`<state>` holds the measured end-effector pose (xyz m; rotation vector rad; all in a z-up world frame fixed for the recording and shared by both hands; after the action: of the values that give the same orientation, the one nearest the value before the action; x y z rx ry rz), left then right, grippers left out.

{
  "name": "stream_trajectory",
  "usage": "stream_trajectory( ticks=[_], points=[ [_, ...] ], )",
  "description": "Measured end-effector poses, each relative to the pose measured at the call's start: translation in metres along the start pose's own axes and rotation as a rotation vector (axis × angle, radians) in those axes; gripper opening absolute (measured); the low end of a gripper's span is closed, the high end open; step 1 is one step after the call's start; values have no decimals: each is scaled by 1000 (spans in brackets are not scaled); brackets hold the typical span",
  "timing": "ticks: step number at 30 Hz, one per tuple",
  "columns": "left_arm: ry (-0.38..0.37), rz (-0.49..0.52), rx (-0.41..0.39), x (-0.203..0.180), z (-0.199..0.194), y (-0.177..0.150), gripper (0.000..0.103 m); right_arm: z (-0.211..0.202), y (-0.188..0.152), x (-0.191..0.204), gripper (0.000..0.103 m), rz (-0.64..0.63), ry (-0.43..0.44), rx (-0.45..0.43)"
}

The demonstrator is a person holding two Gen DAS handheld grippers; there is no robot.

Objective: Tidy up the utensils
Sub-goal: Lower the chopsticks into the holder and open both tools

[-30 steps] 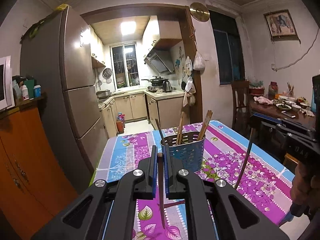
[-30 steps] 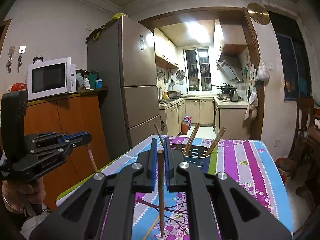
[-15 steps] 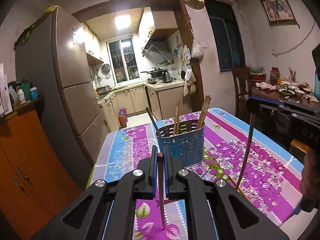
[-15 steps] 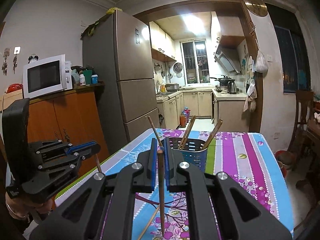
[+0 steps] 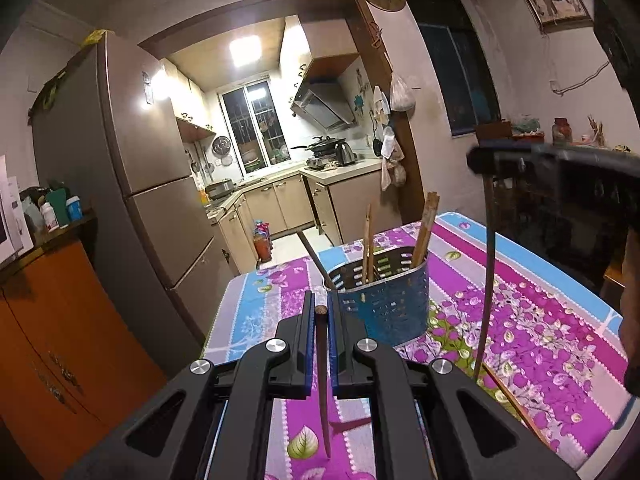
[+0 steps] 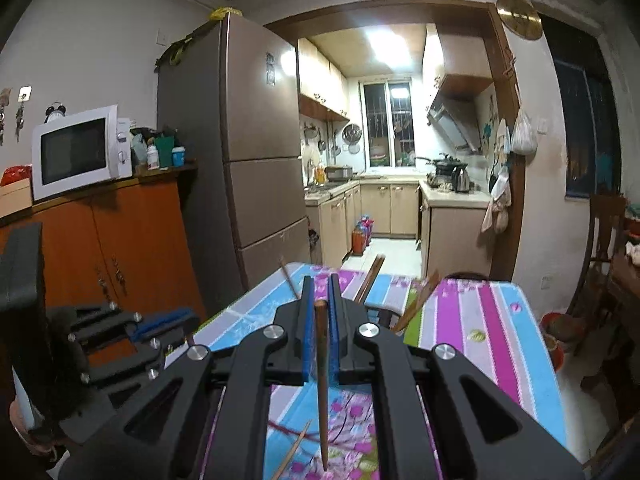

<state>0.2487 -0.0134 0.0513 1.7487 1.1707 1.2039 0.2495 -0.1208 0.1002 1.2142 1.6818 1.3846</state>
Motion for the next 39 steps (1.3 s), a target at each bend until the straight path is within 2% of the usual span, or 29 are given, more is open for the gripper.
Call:
stream_trajectory(
  ticks=[5,8,13,16,18,20,23,27,32,39],
  points=[
    [-10,1,-26,1,10,26,7,8,34,-12,5,-13,-25,-40],
    [-55,-47,-49,8,18,56,7,11,58,-22,5,-4,-38,-76],
    [-131,-152,-153,24,25,124,7,17,103,-40,5,6,-66,-152],
    [-134,-183,-206,28,33,159,7,24,122,-50,5,13,-83,-192],
    [-108,-182,-252,30,42,176,7,32,130,-59,5,34,-84,-210],
    [-112,-195,-262,28,55,182,7,40,133,-68,5,44,-97,-225],
    [-123,-212,-255,22,82,180,7,61,126,-83,5,85,-102,-235],
    [-129,-209,-220,10,118,153,7,90,103,-101,5,139,-110,-215],
    [-142,-226,-145,-1,157,110,7,129,51,-121,5,201,-126,-135],
    [-119,-236,-71,-5,185,67,8,155,-2,-127,6,303,-75,-31]
  ],
)
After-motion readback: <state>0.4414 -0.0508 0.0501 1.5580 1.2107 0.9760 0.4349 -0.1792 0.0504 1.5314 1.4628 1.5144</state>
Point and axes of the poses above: each gripper's, at about its wrist camera, not at the fingertips, and z roughly the way its jaws point, x to its left, y to its top, the point moved 10 cm from there along z, roughly the way its jaws point, and after that the axes turned 3 degrees about y, right-handed, at the moved point
